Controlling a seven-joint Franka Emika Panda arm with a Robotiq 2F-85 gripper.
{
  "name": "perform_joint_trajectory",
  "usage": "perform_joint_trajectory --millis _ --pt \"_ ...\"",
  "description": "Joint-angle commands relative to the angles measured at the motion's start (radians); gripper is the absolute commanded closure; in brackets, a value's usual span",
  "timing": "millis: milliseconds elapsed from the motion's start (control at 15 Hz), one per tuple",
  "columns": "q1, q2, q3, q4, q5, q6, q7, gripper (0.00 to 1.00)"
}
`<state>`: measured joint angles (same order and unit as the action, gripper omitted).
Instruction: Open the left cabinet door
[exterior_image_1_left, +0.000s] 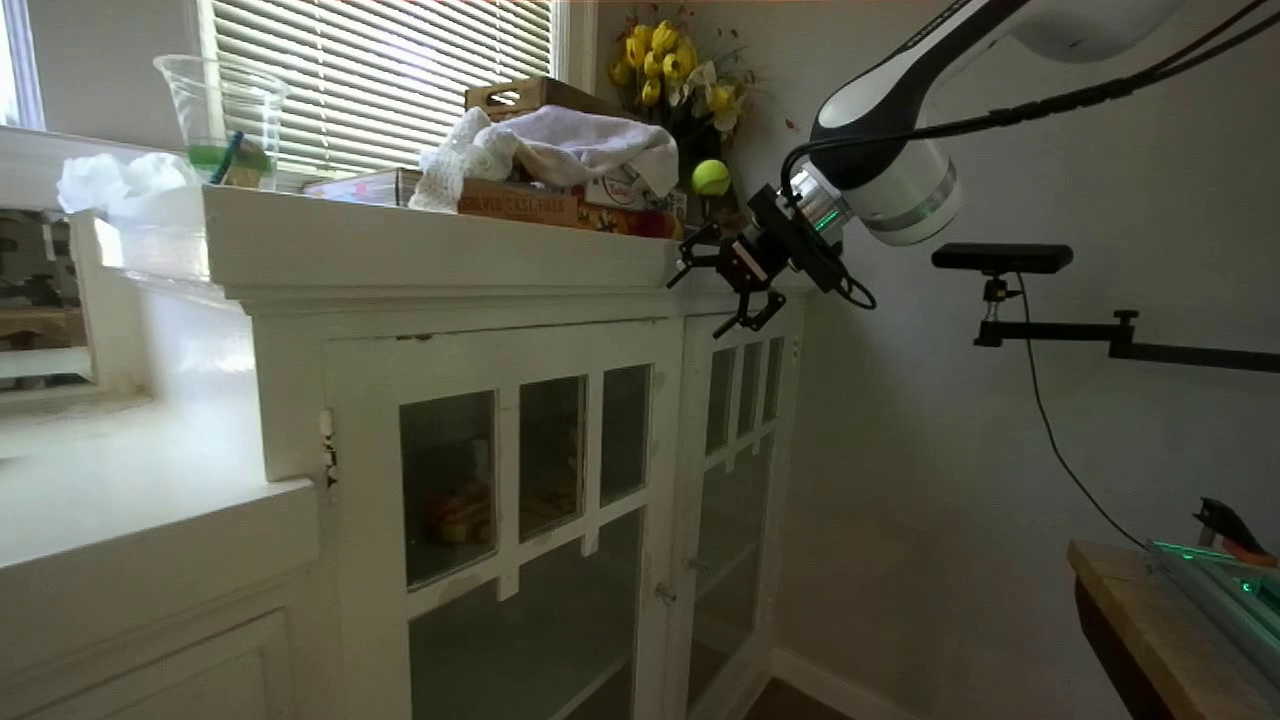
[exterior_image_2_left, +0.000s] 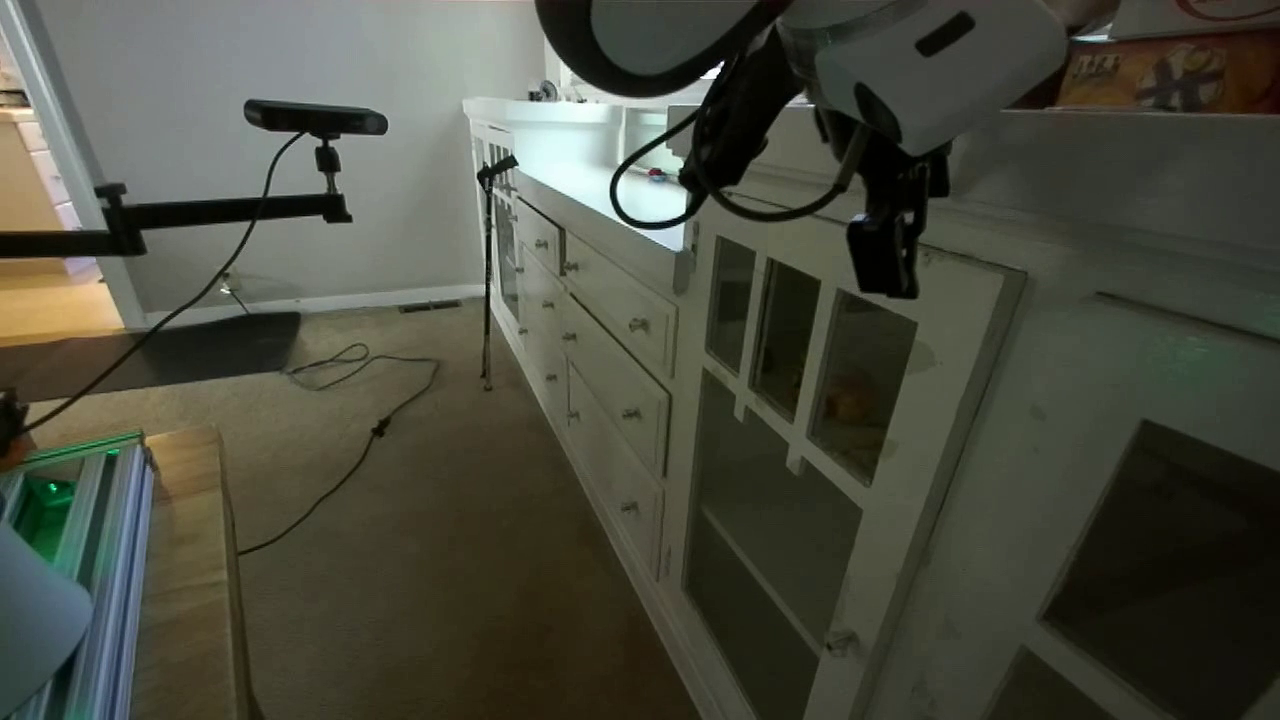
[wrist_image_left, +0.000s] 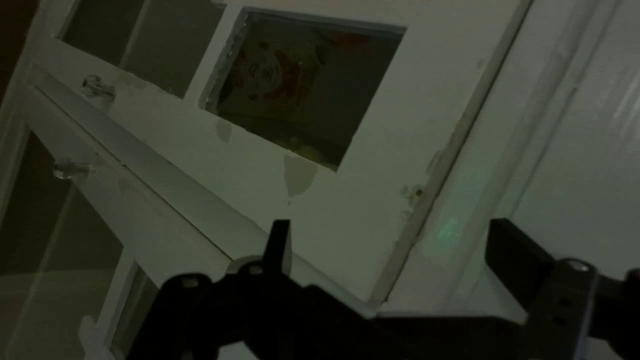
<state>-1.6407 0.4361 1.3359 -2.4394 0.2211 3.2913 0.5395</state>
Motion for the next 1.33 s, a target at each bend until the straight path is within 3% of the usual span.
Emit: perform_joint_trajectory --millis 0,333,1267 --pt "0.054 -0.026 -0.051 -0.004 0.049 0.081 -0.033 0.0" --pt "0.14 -0.011 -0.158 -0.001 0.025 0.151 -0.034 0.0" --pt "0.354 0.051 -0.366 0.106 -0.006 0.121 -0.033 0.0"
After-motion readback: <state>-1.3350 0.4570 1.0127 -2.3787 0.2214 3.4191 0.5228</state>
